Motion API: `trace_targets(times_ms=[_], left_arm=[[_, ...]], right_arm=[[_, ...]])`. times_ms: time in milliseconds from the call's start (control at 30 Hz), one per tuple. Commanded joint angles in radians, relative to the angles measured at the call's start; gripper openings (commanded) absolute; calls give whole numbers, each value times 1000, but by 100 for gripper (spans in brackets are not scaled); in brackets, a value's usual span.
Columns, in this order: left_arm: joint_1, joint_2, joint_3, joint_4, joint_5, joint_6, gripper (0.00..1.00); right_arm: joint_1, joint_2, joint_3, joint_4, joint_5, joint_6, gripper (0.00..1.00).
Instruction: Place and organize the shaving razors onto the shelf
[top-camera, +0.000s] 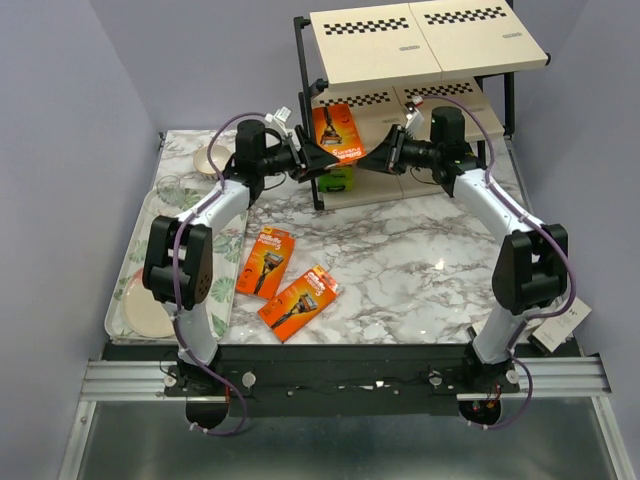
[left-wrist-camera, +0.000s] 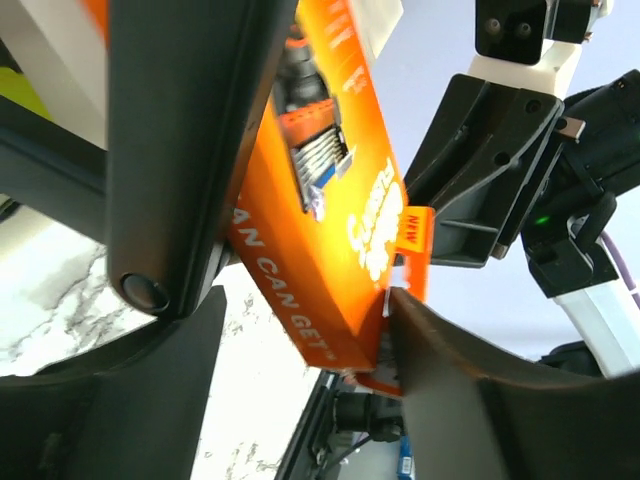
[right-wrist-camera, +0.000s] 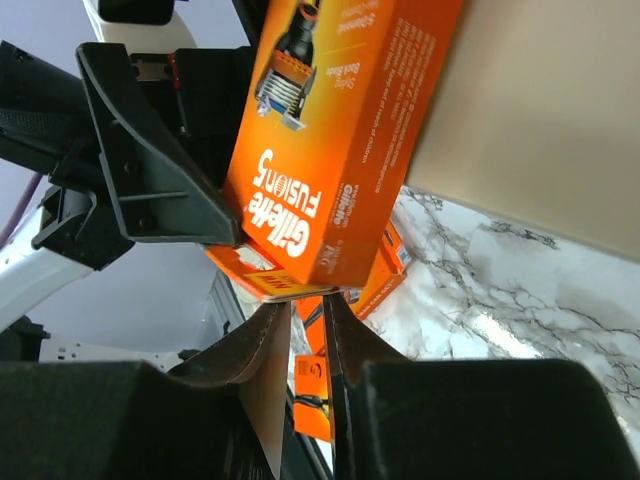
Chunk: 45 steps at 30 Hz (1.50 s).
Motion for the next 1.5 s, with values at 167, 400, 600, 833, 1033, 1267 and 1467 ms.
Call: trace_targets(times_ms=[167,400,600,833,1033,1267,1467], left_arm=[[41,-108,-26,-34,49,90,86],[104,-189,-109,-86,69,148,88],[167,-234,-161,-166,33,236,77],[179,-257,-188,-158,31,247,71],[179,-274,-225,-157,28,250,71],[185,-281,-241,-163,20,263,71],[207,-252,-189,-199,-59,326,60]], right_arm=[[8,-3,33,70,66,55,27],[25,17,35,70,81,60,26],[62,29,36,112,98,78,27],[85,63,92,93,154,89,25],[85,94,133,80,187,118,24],[100,147,173,45,211,139,24],[113,132,141,54,205,147,24]])
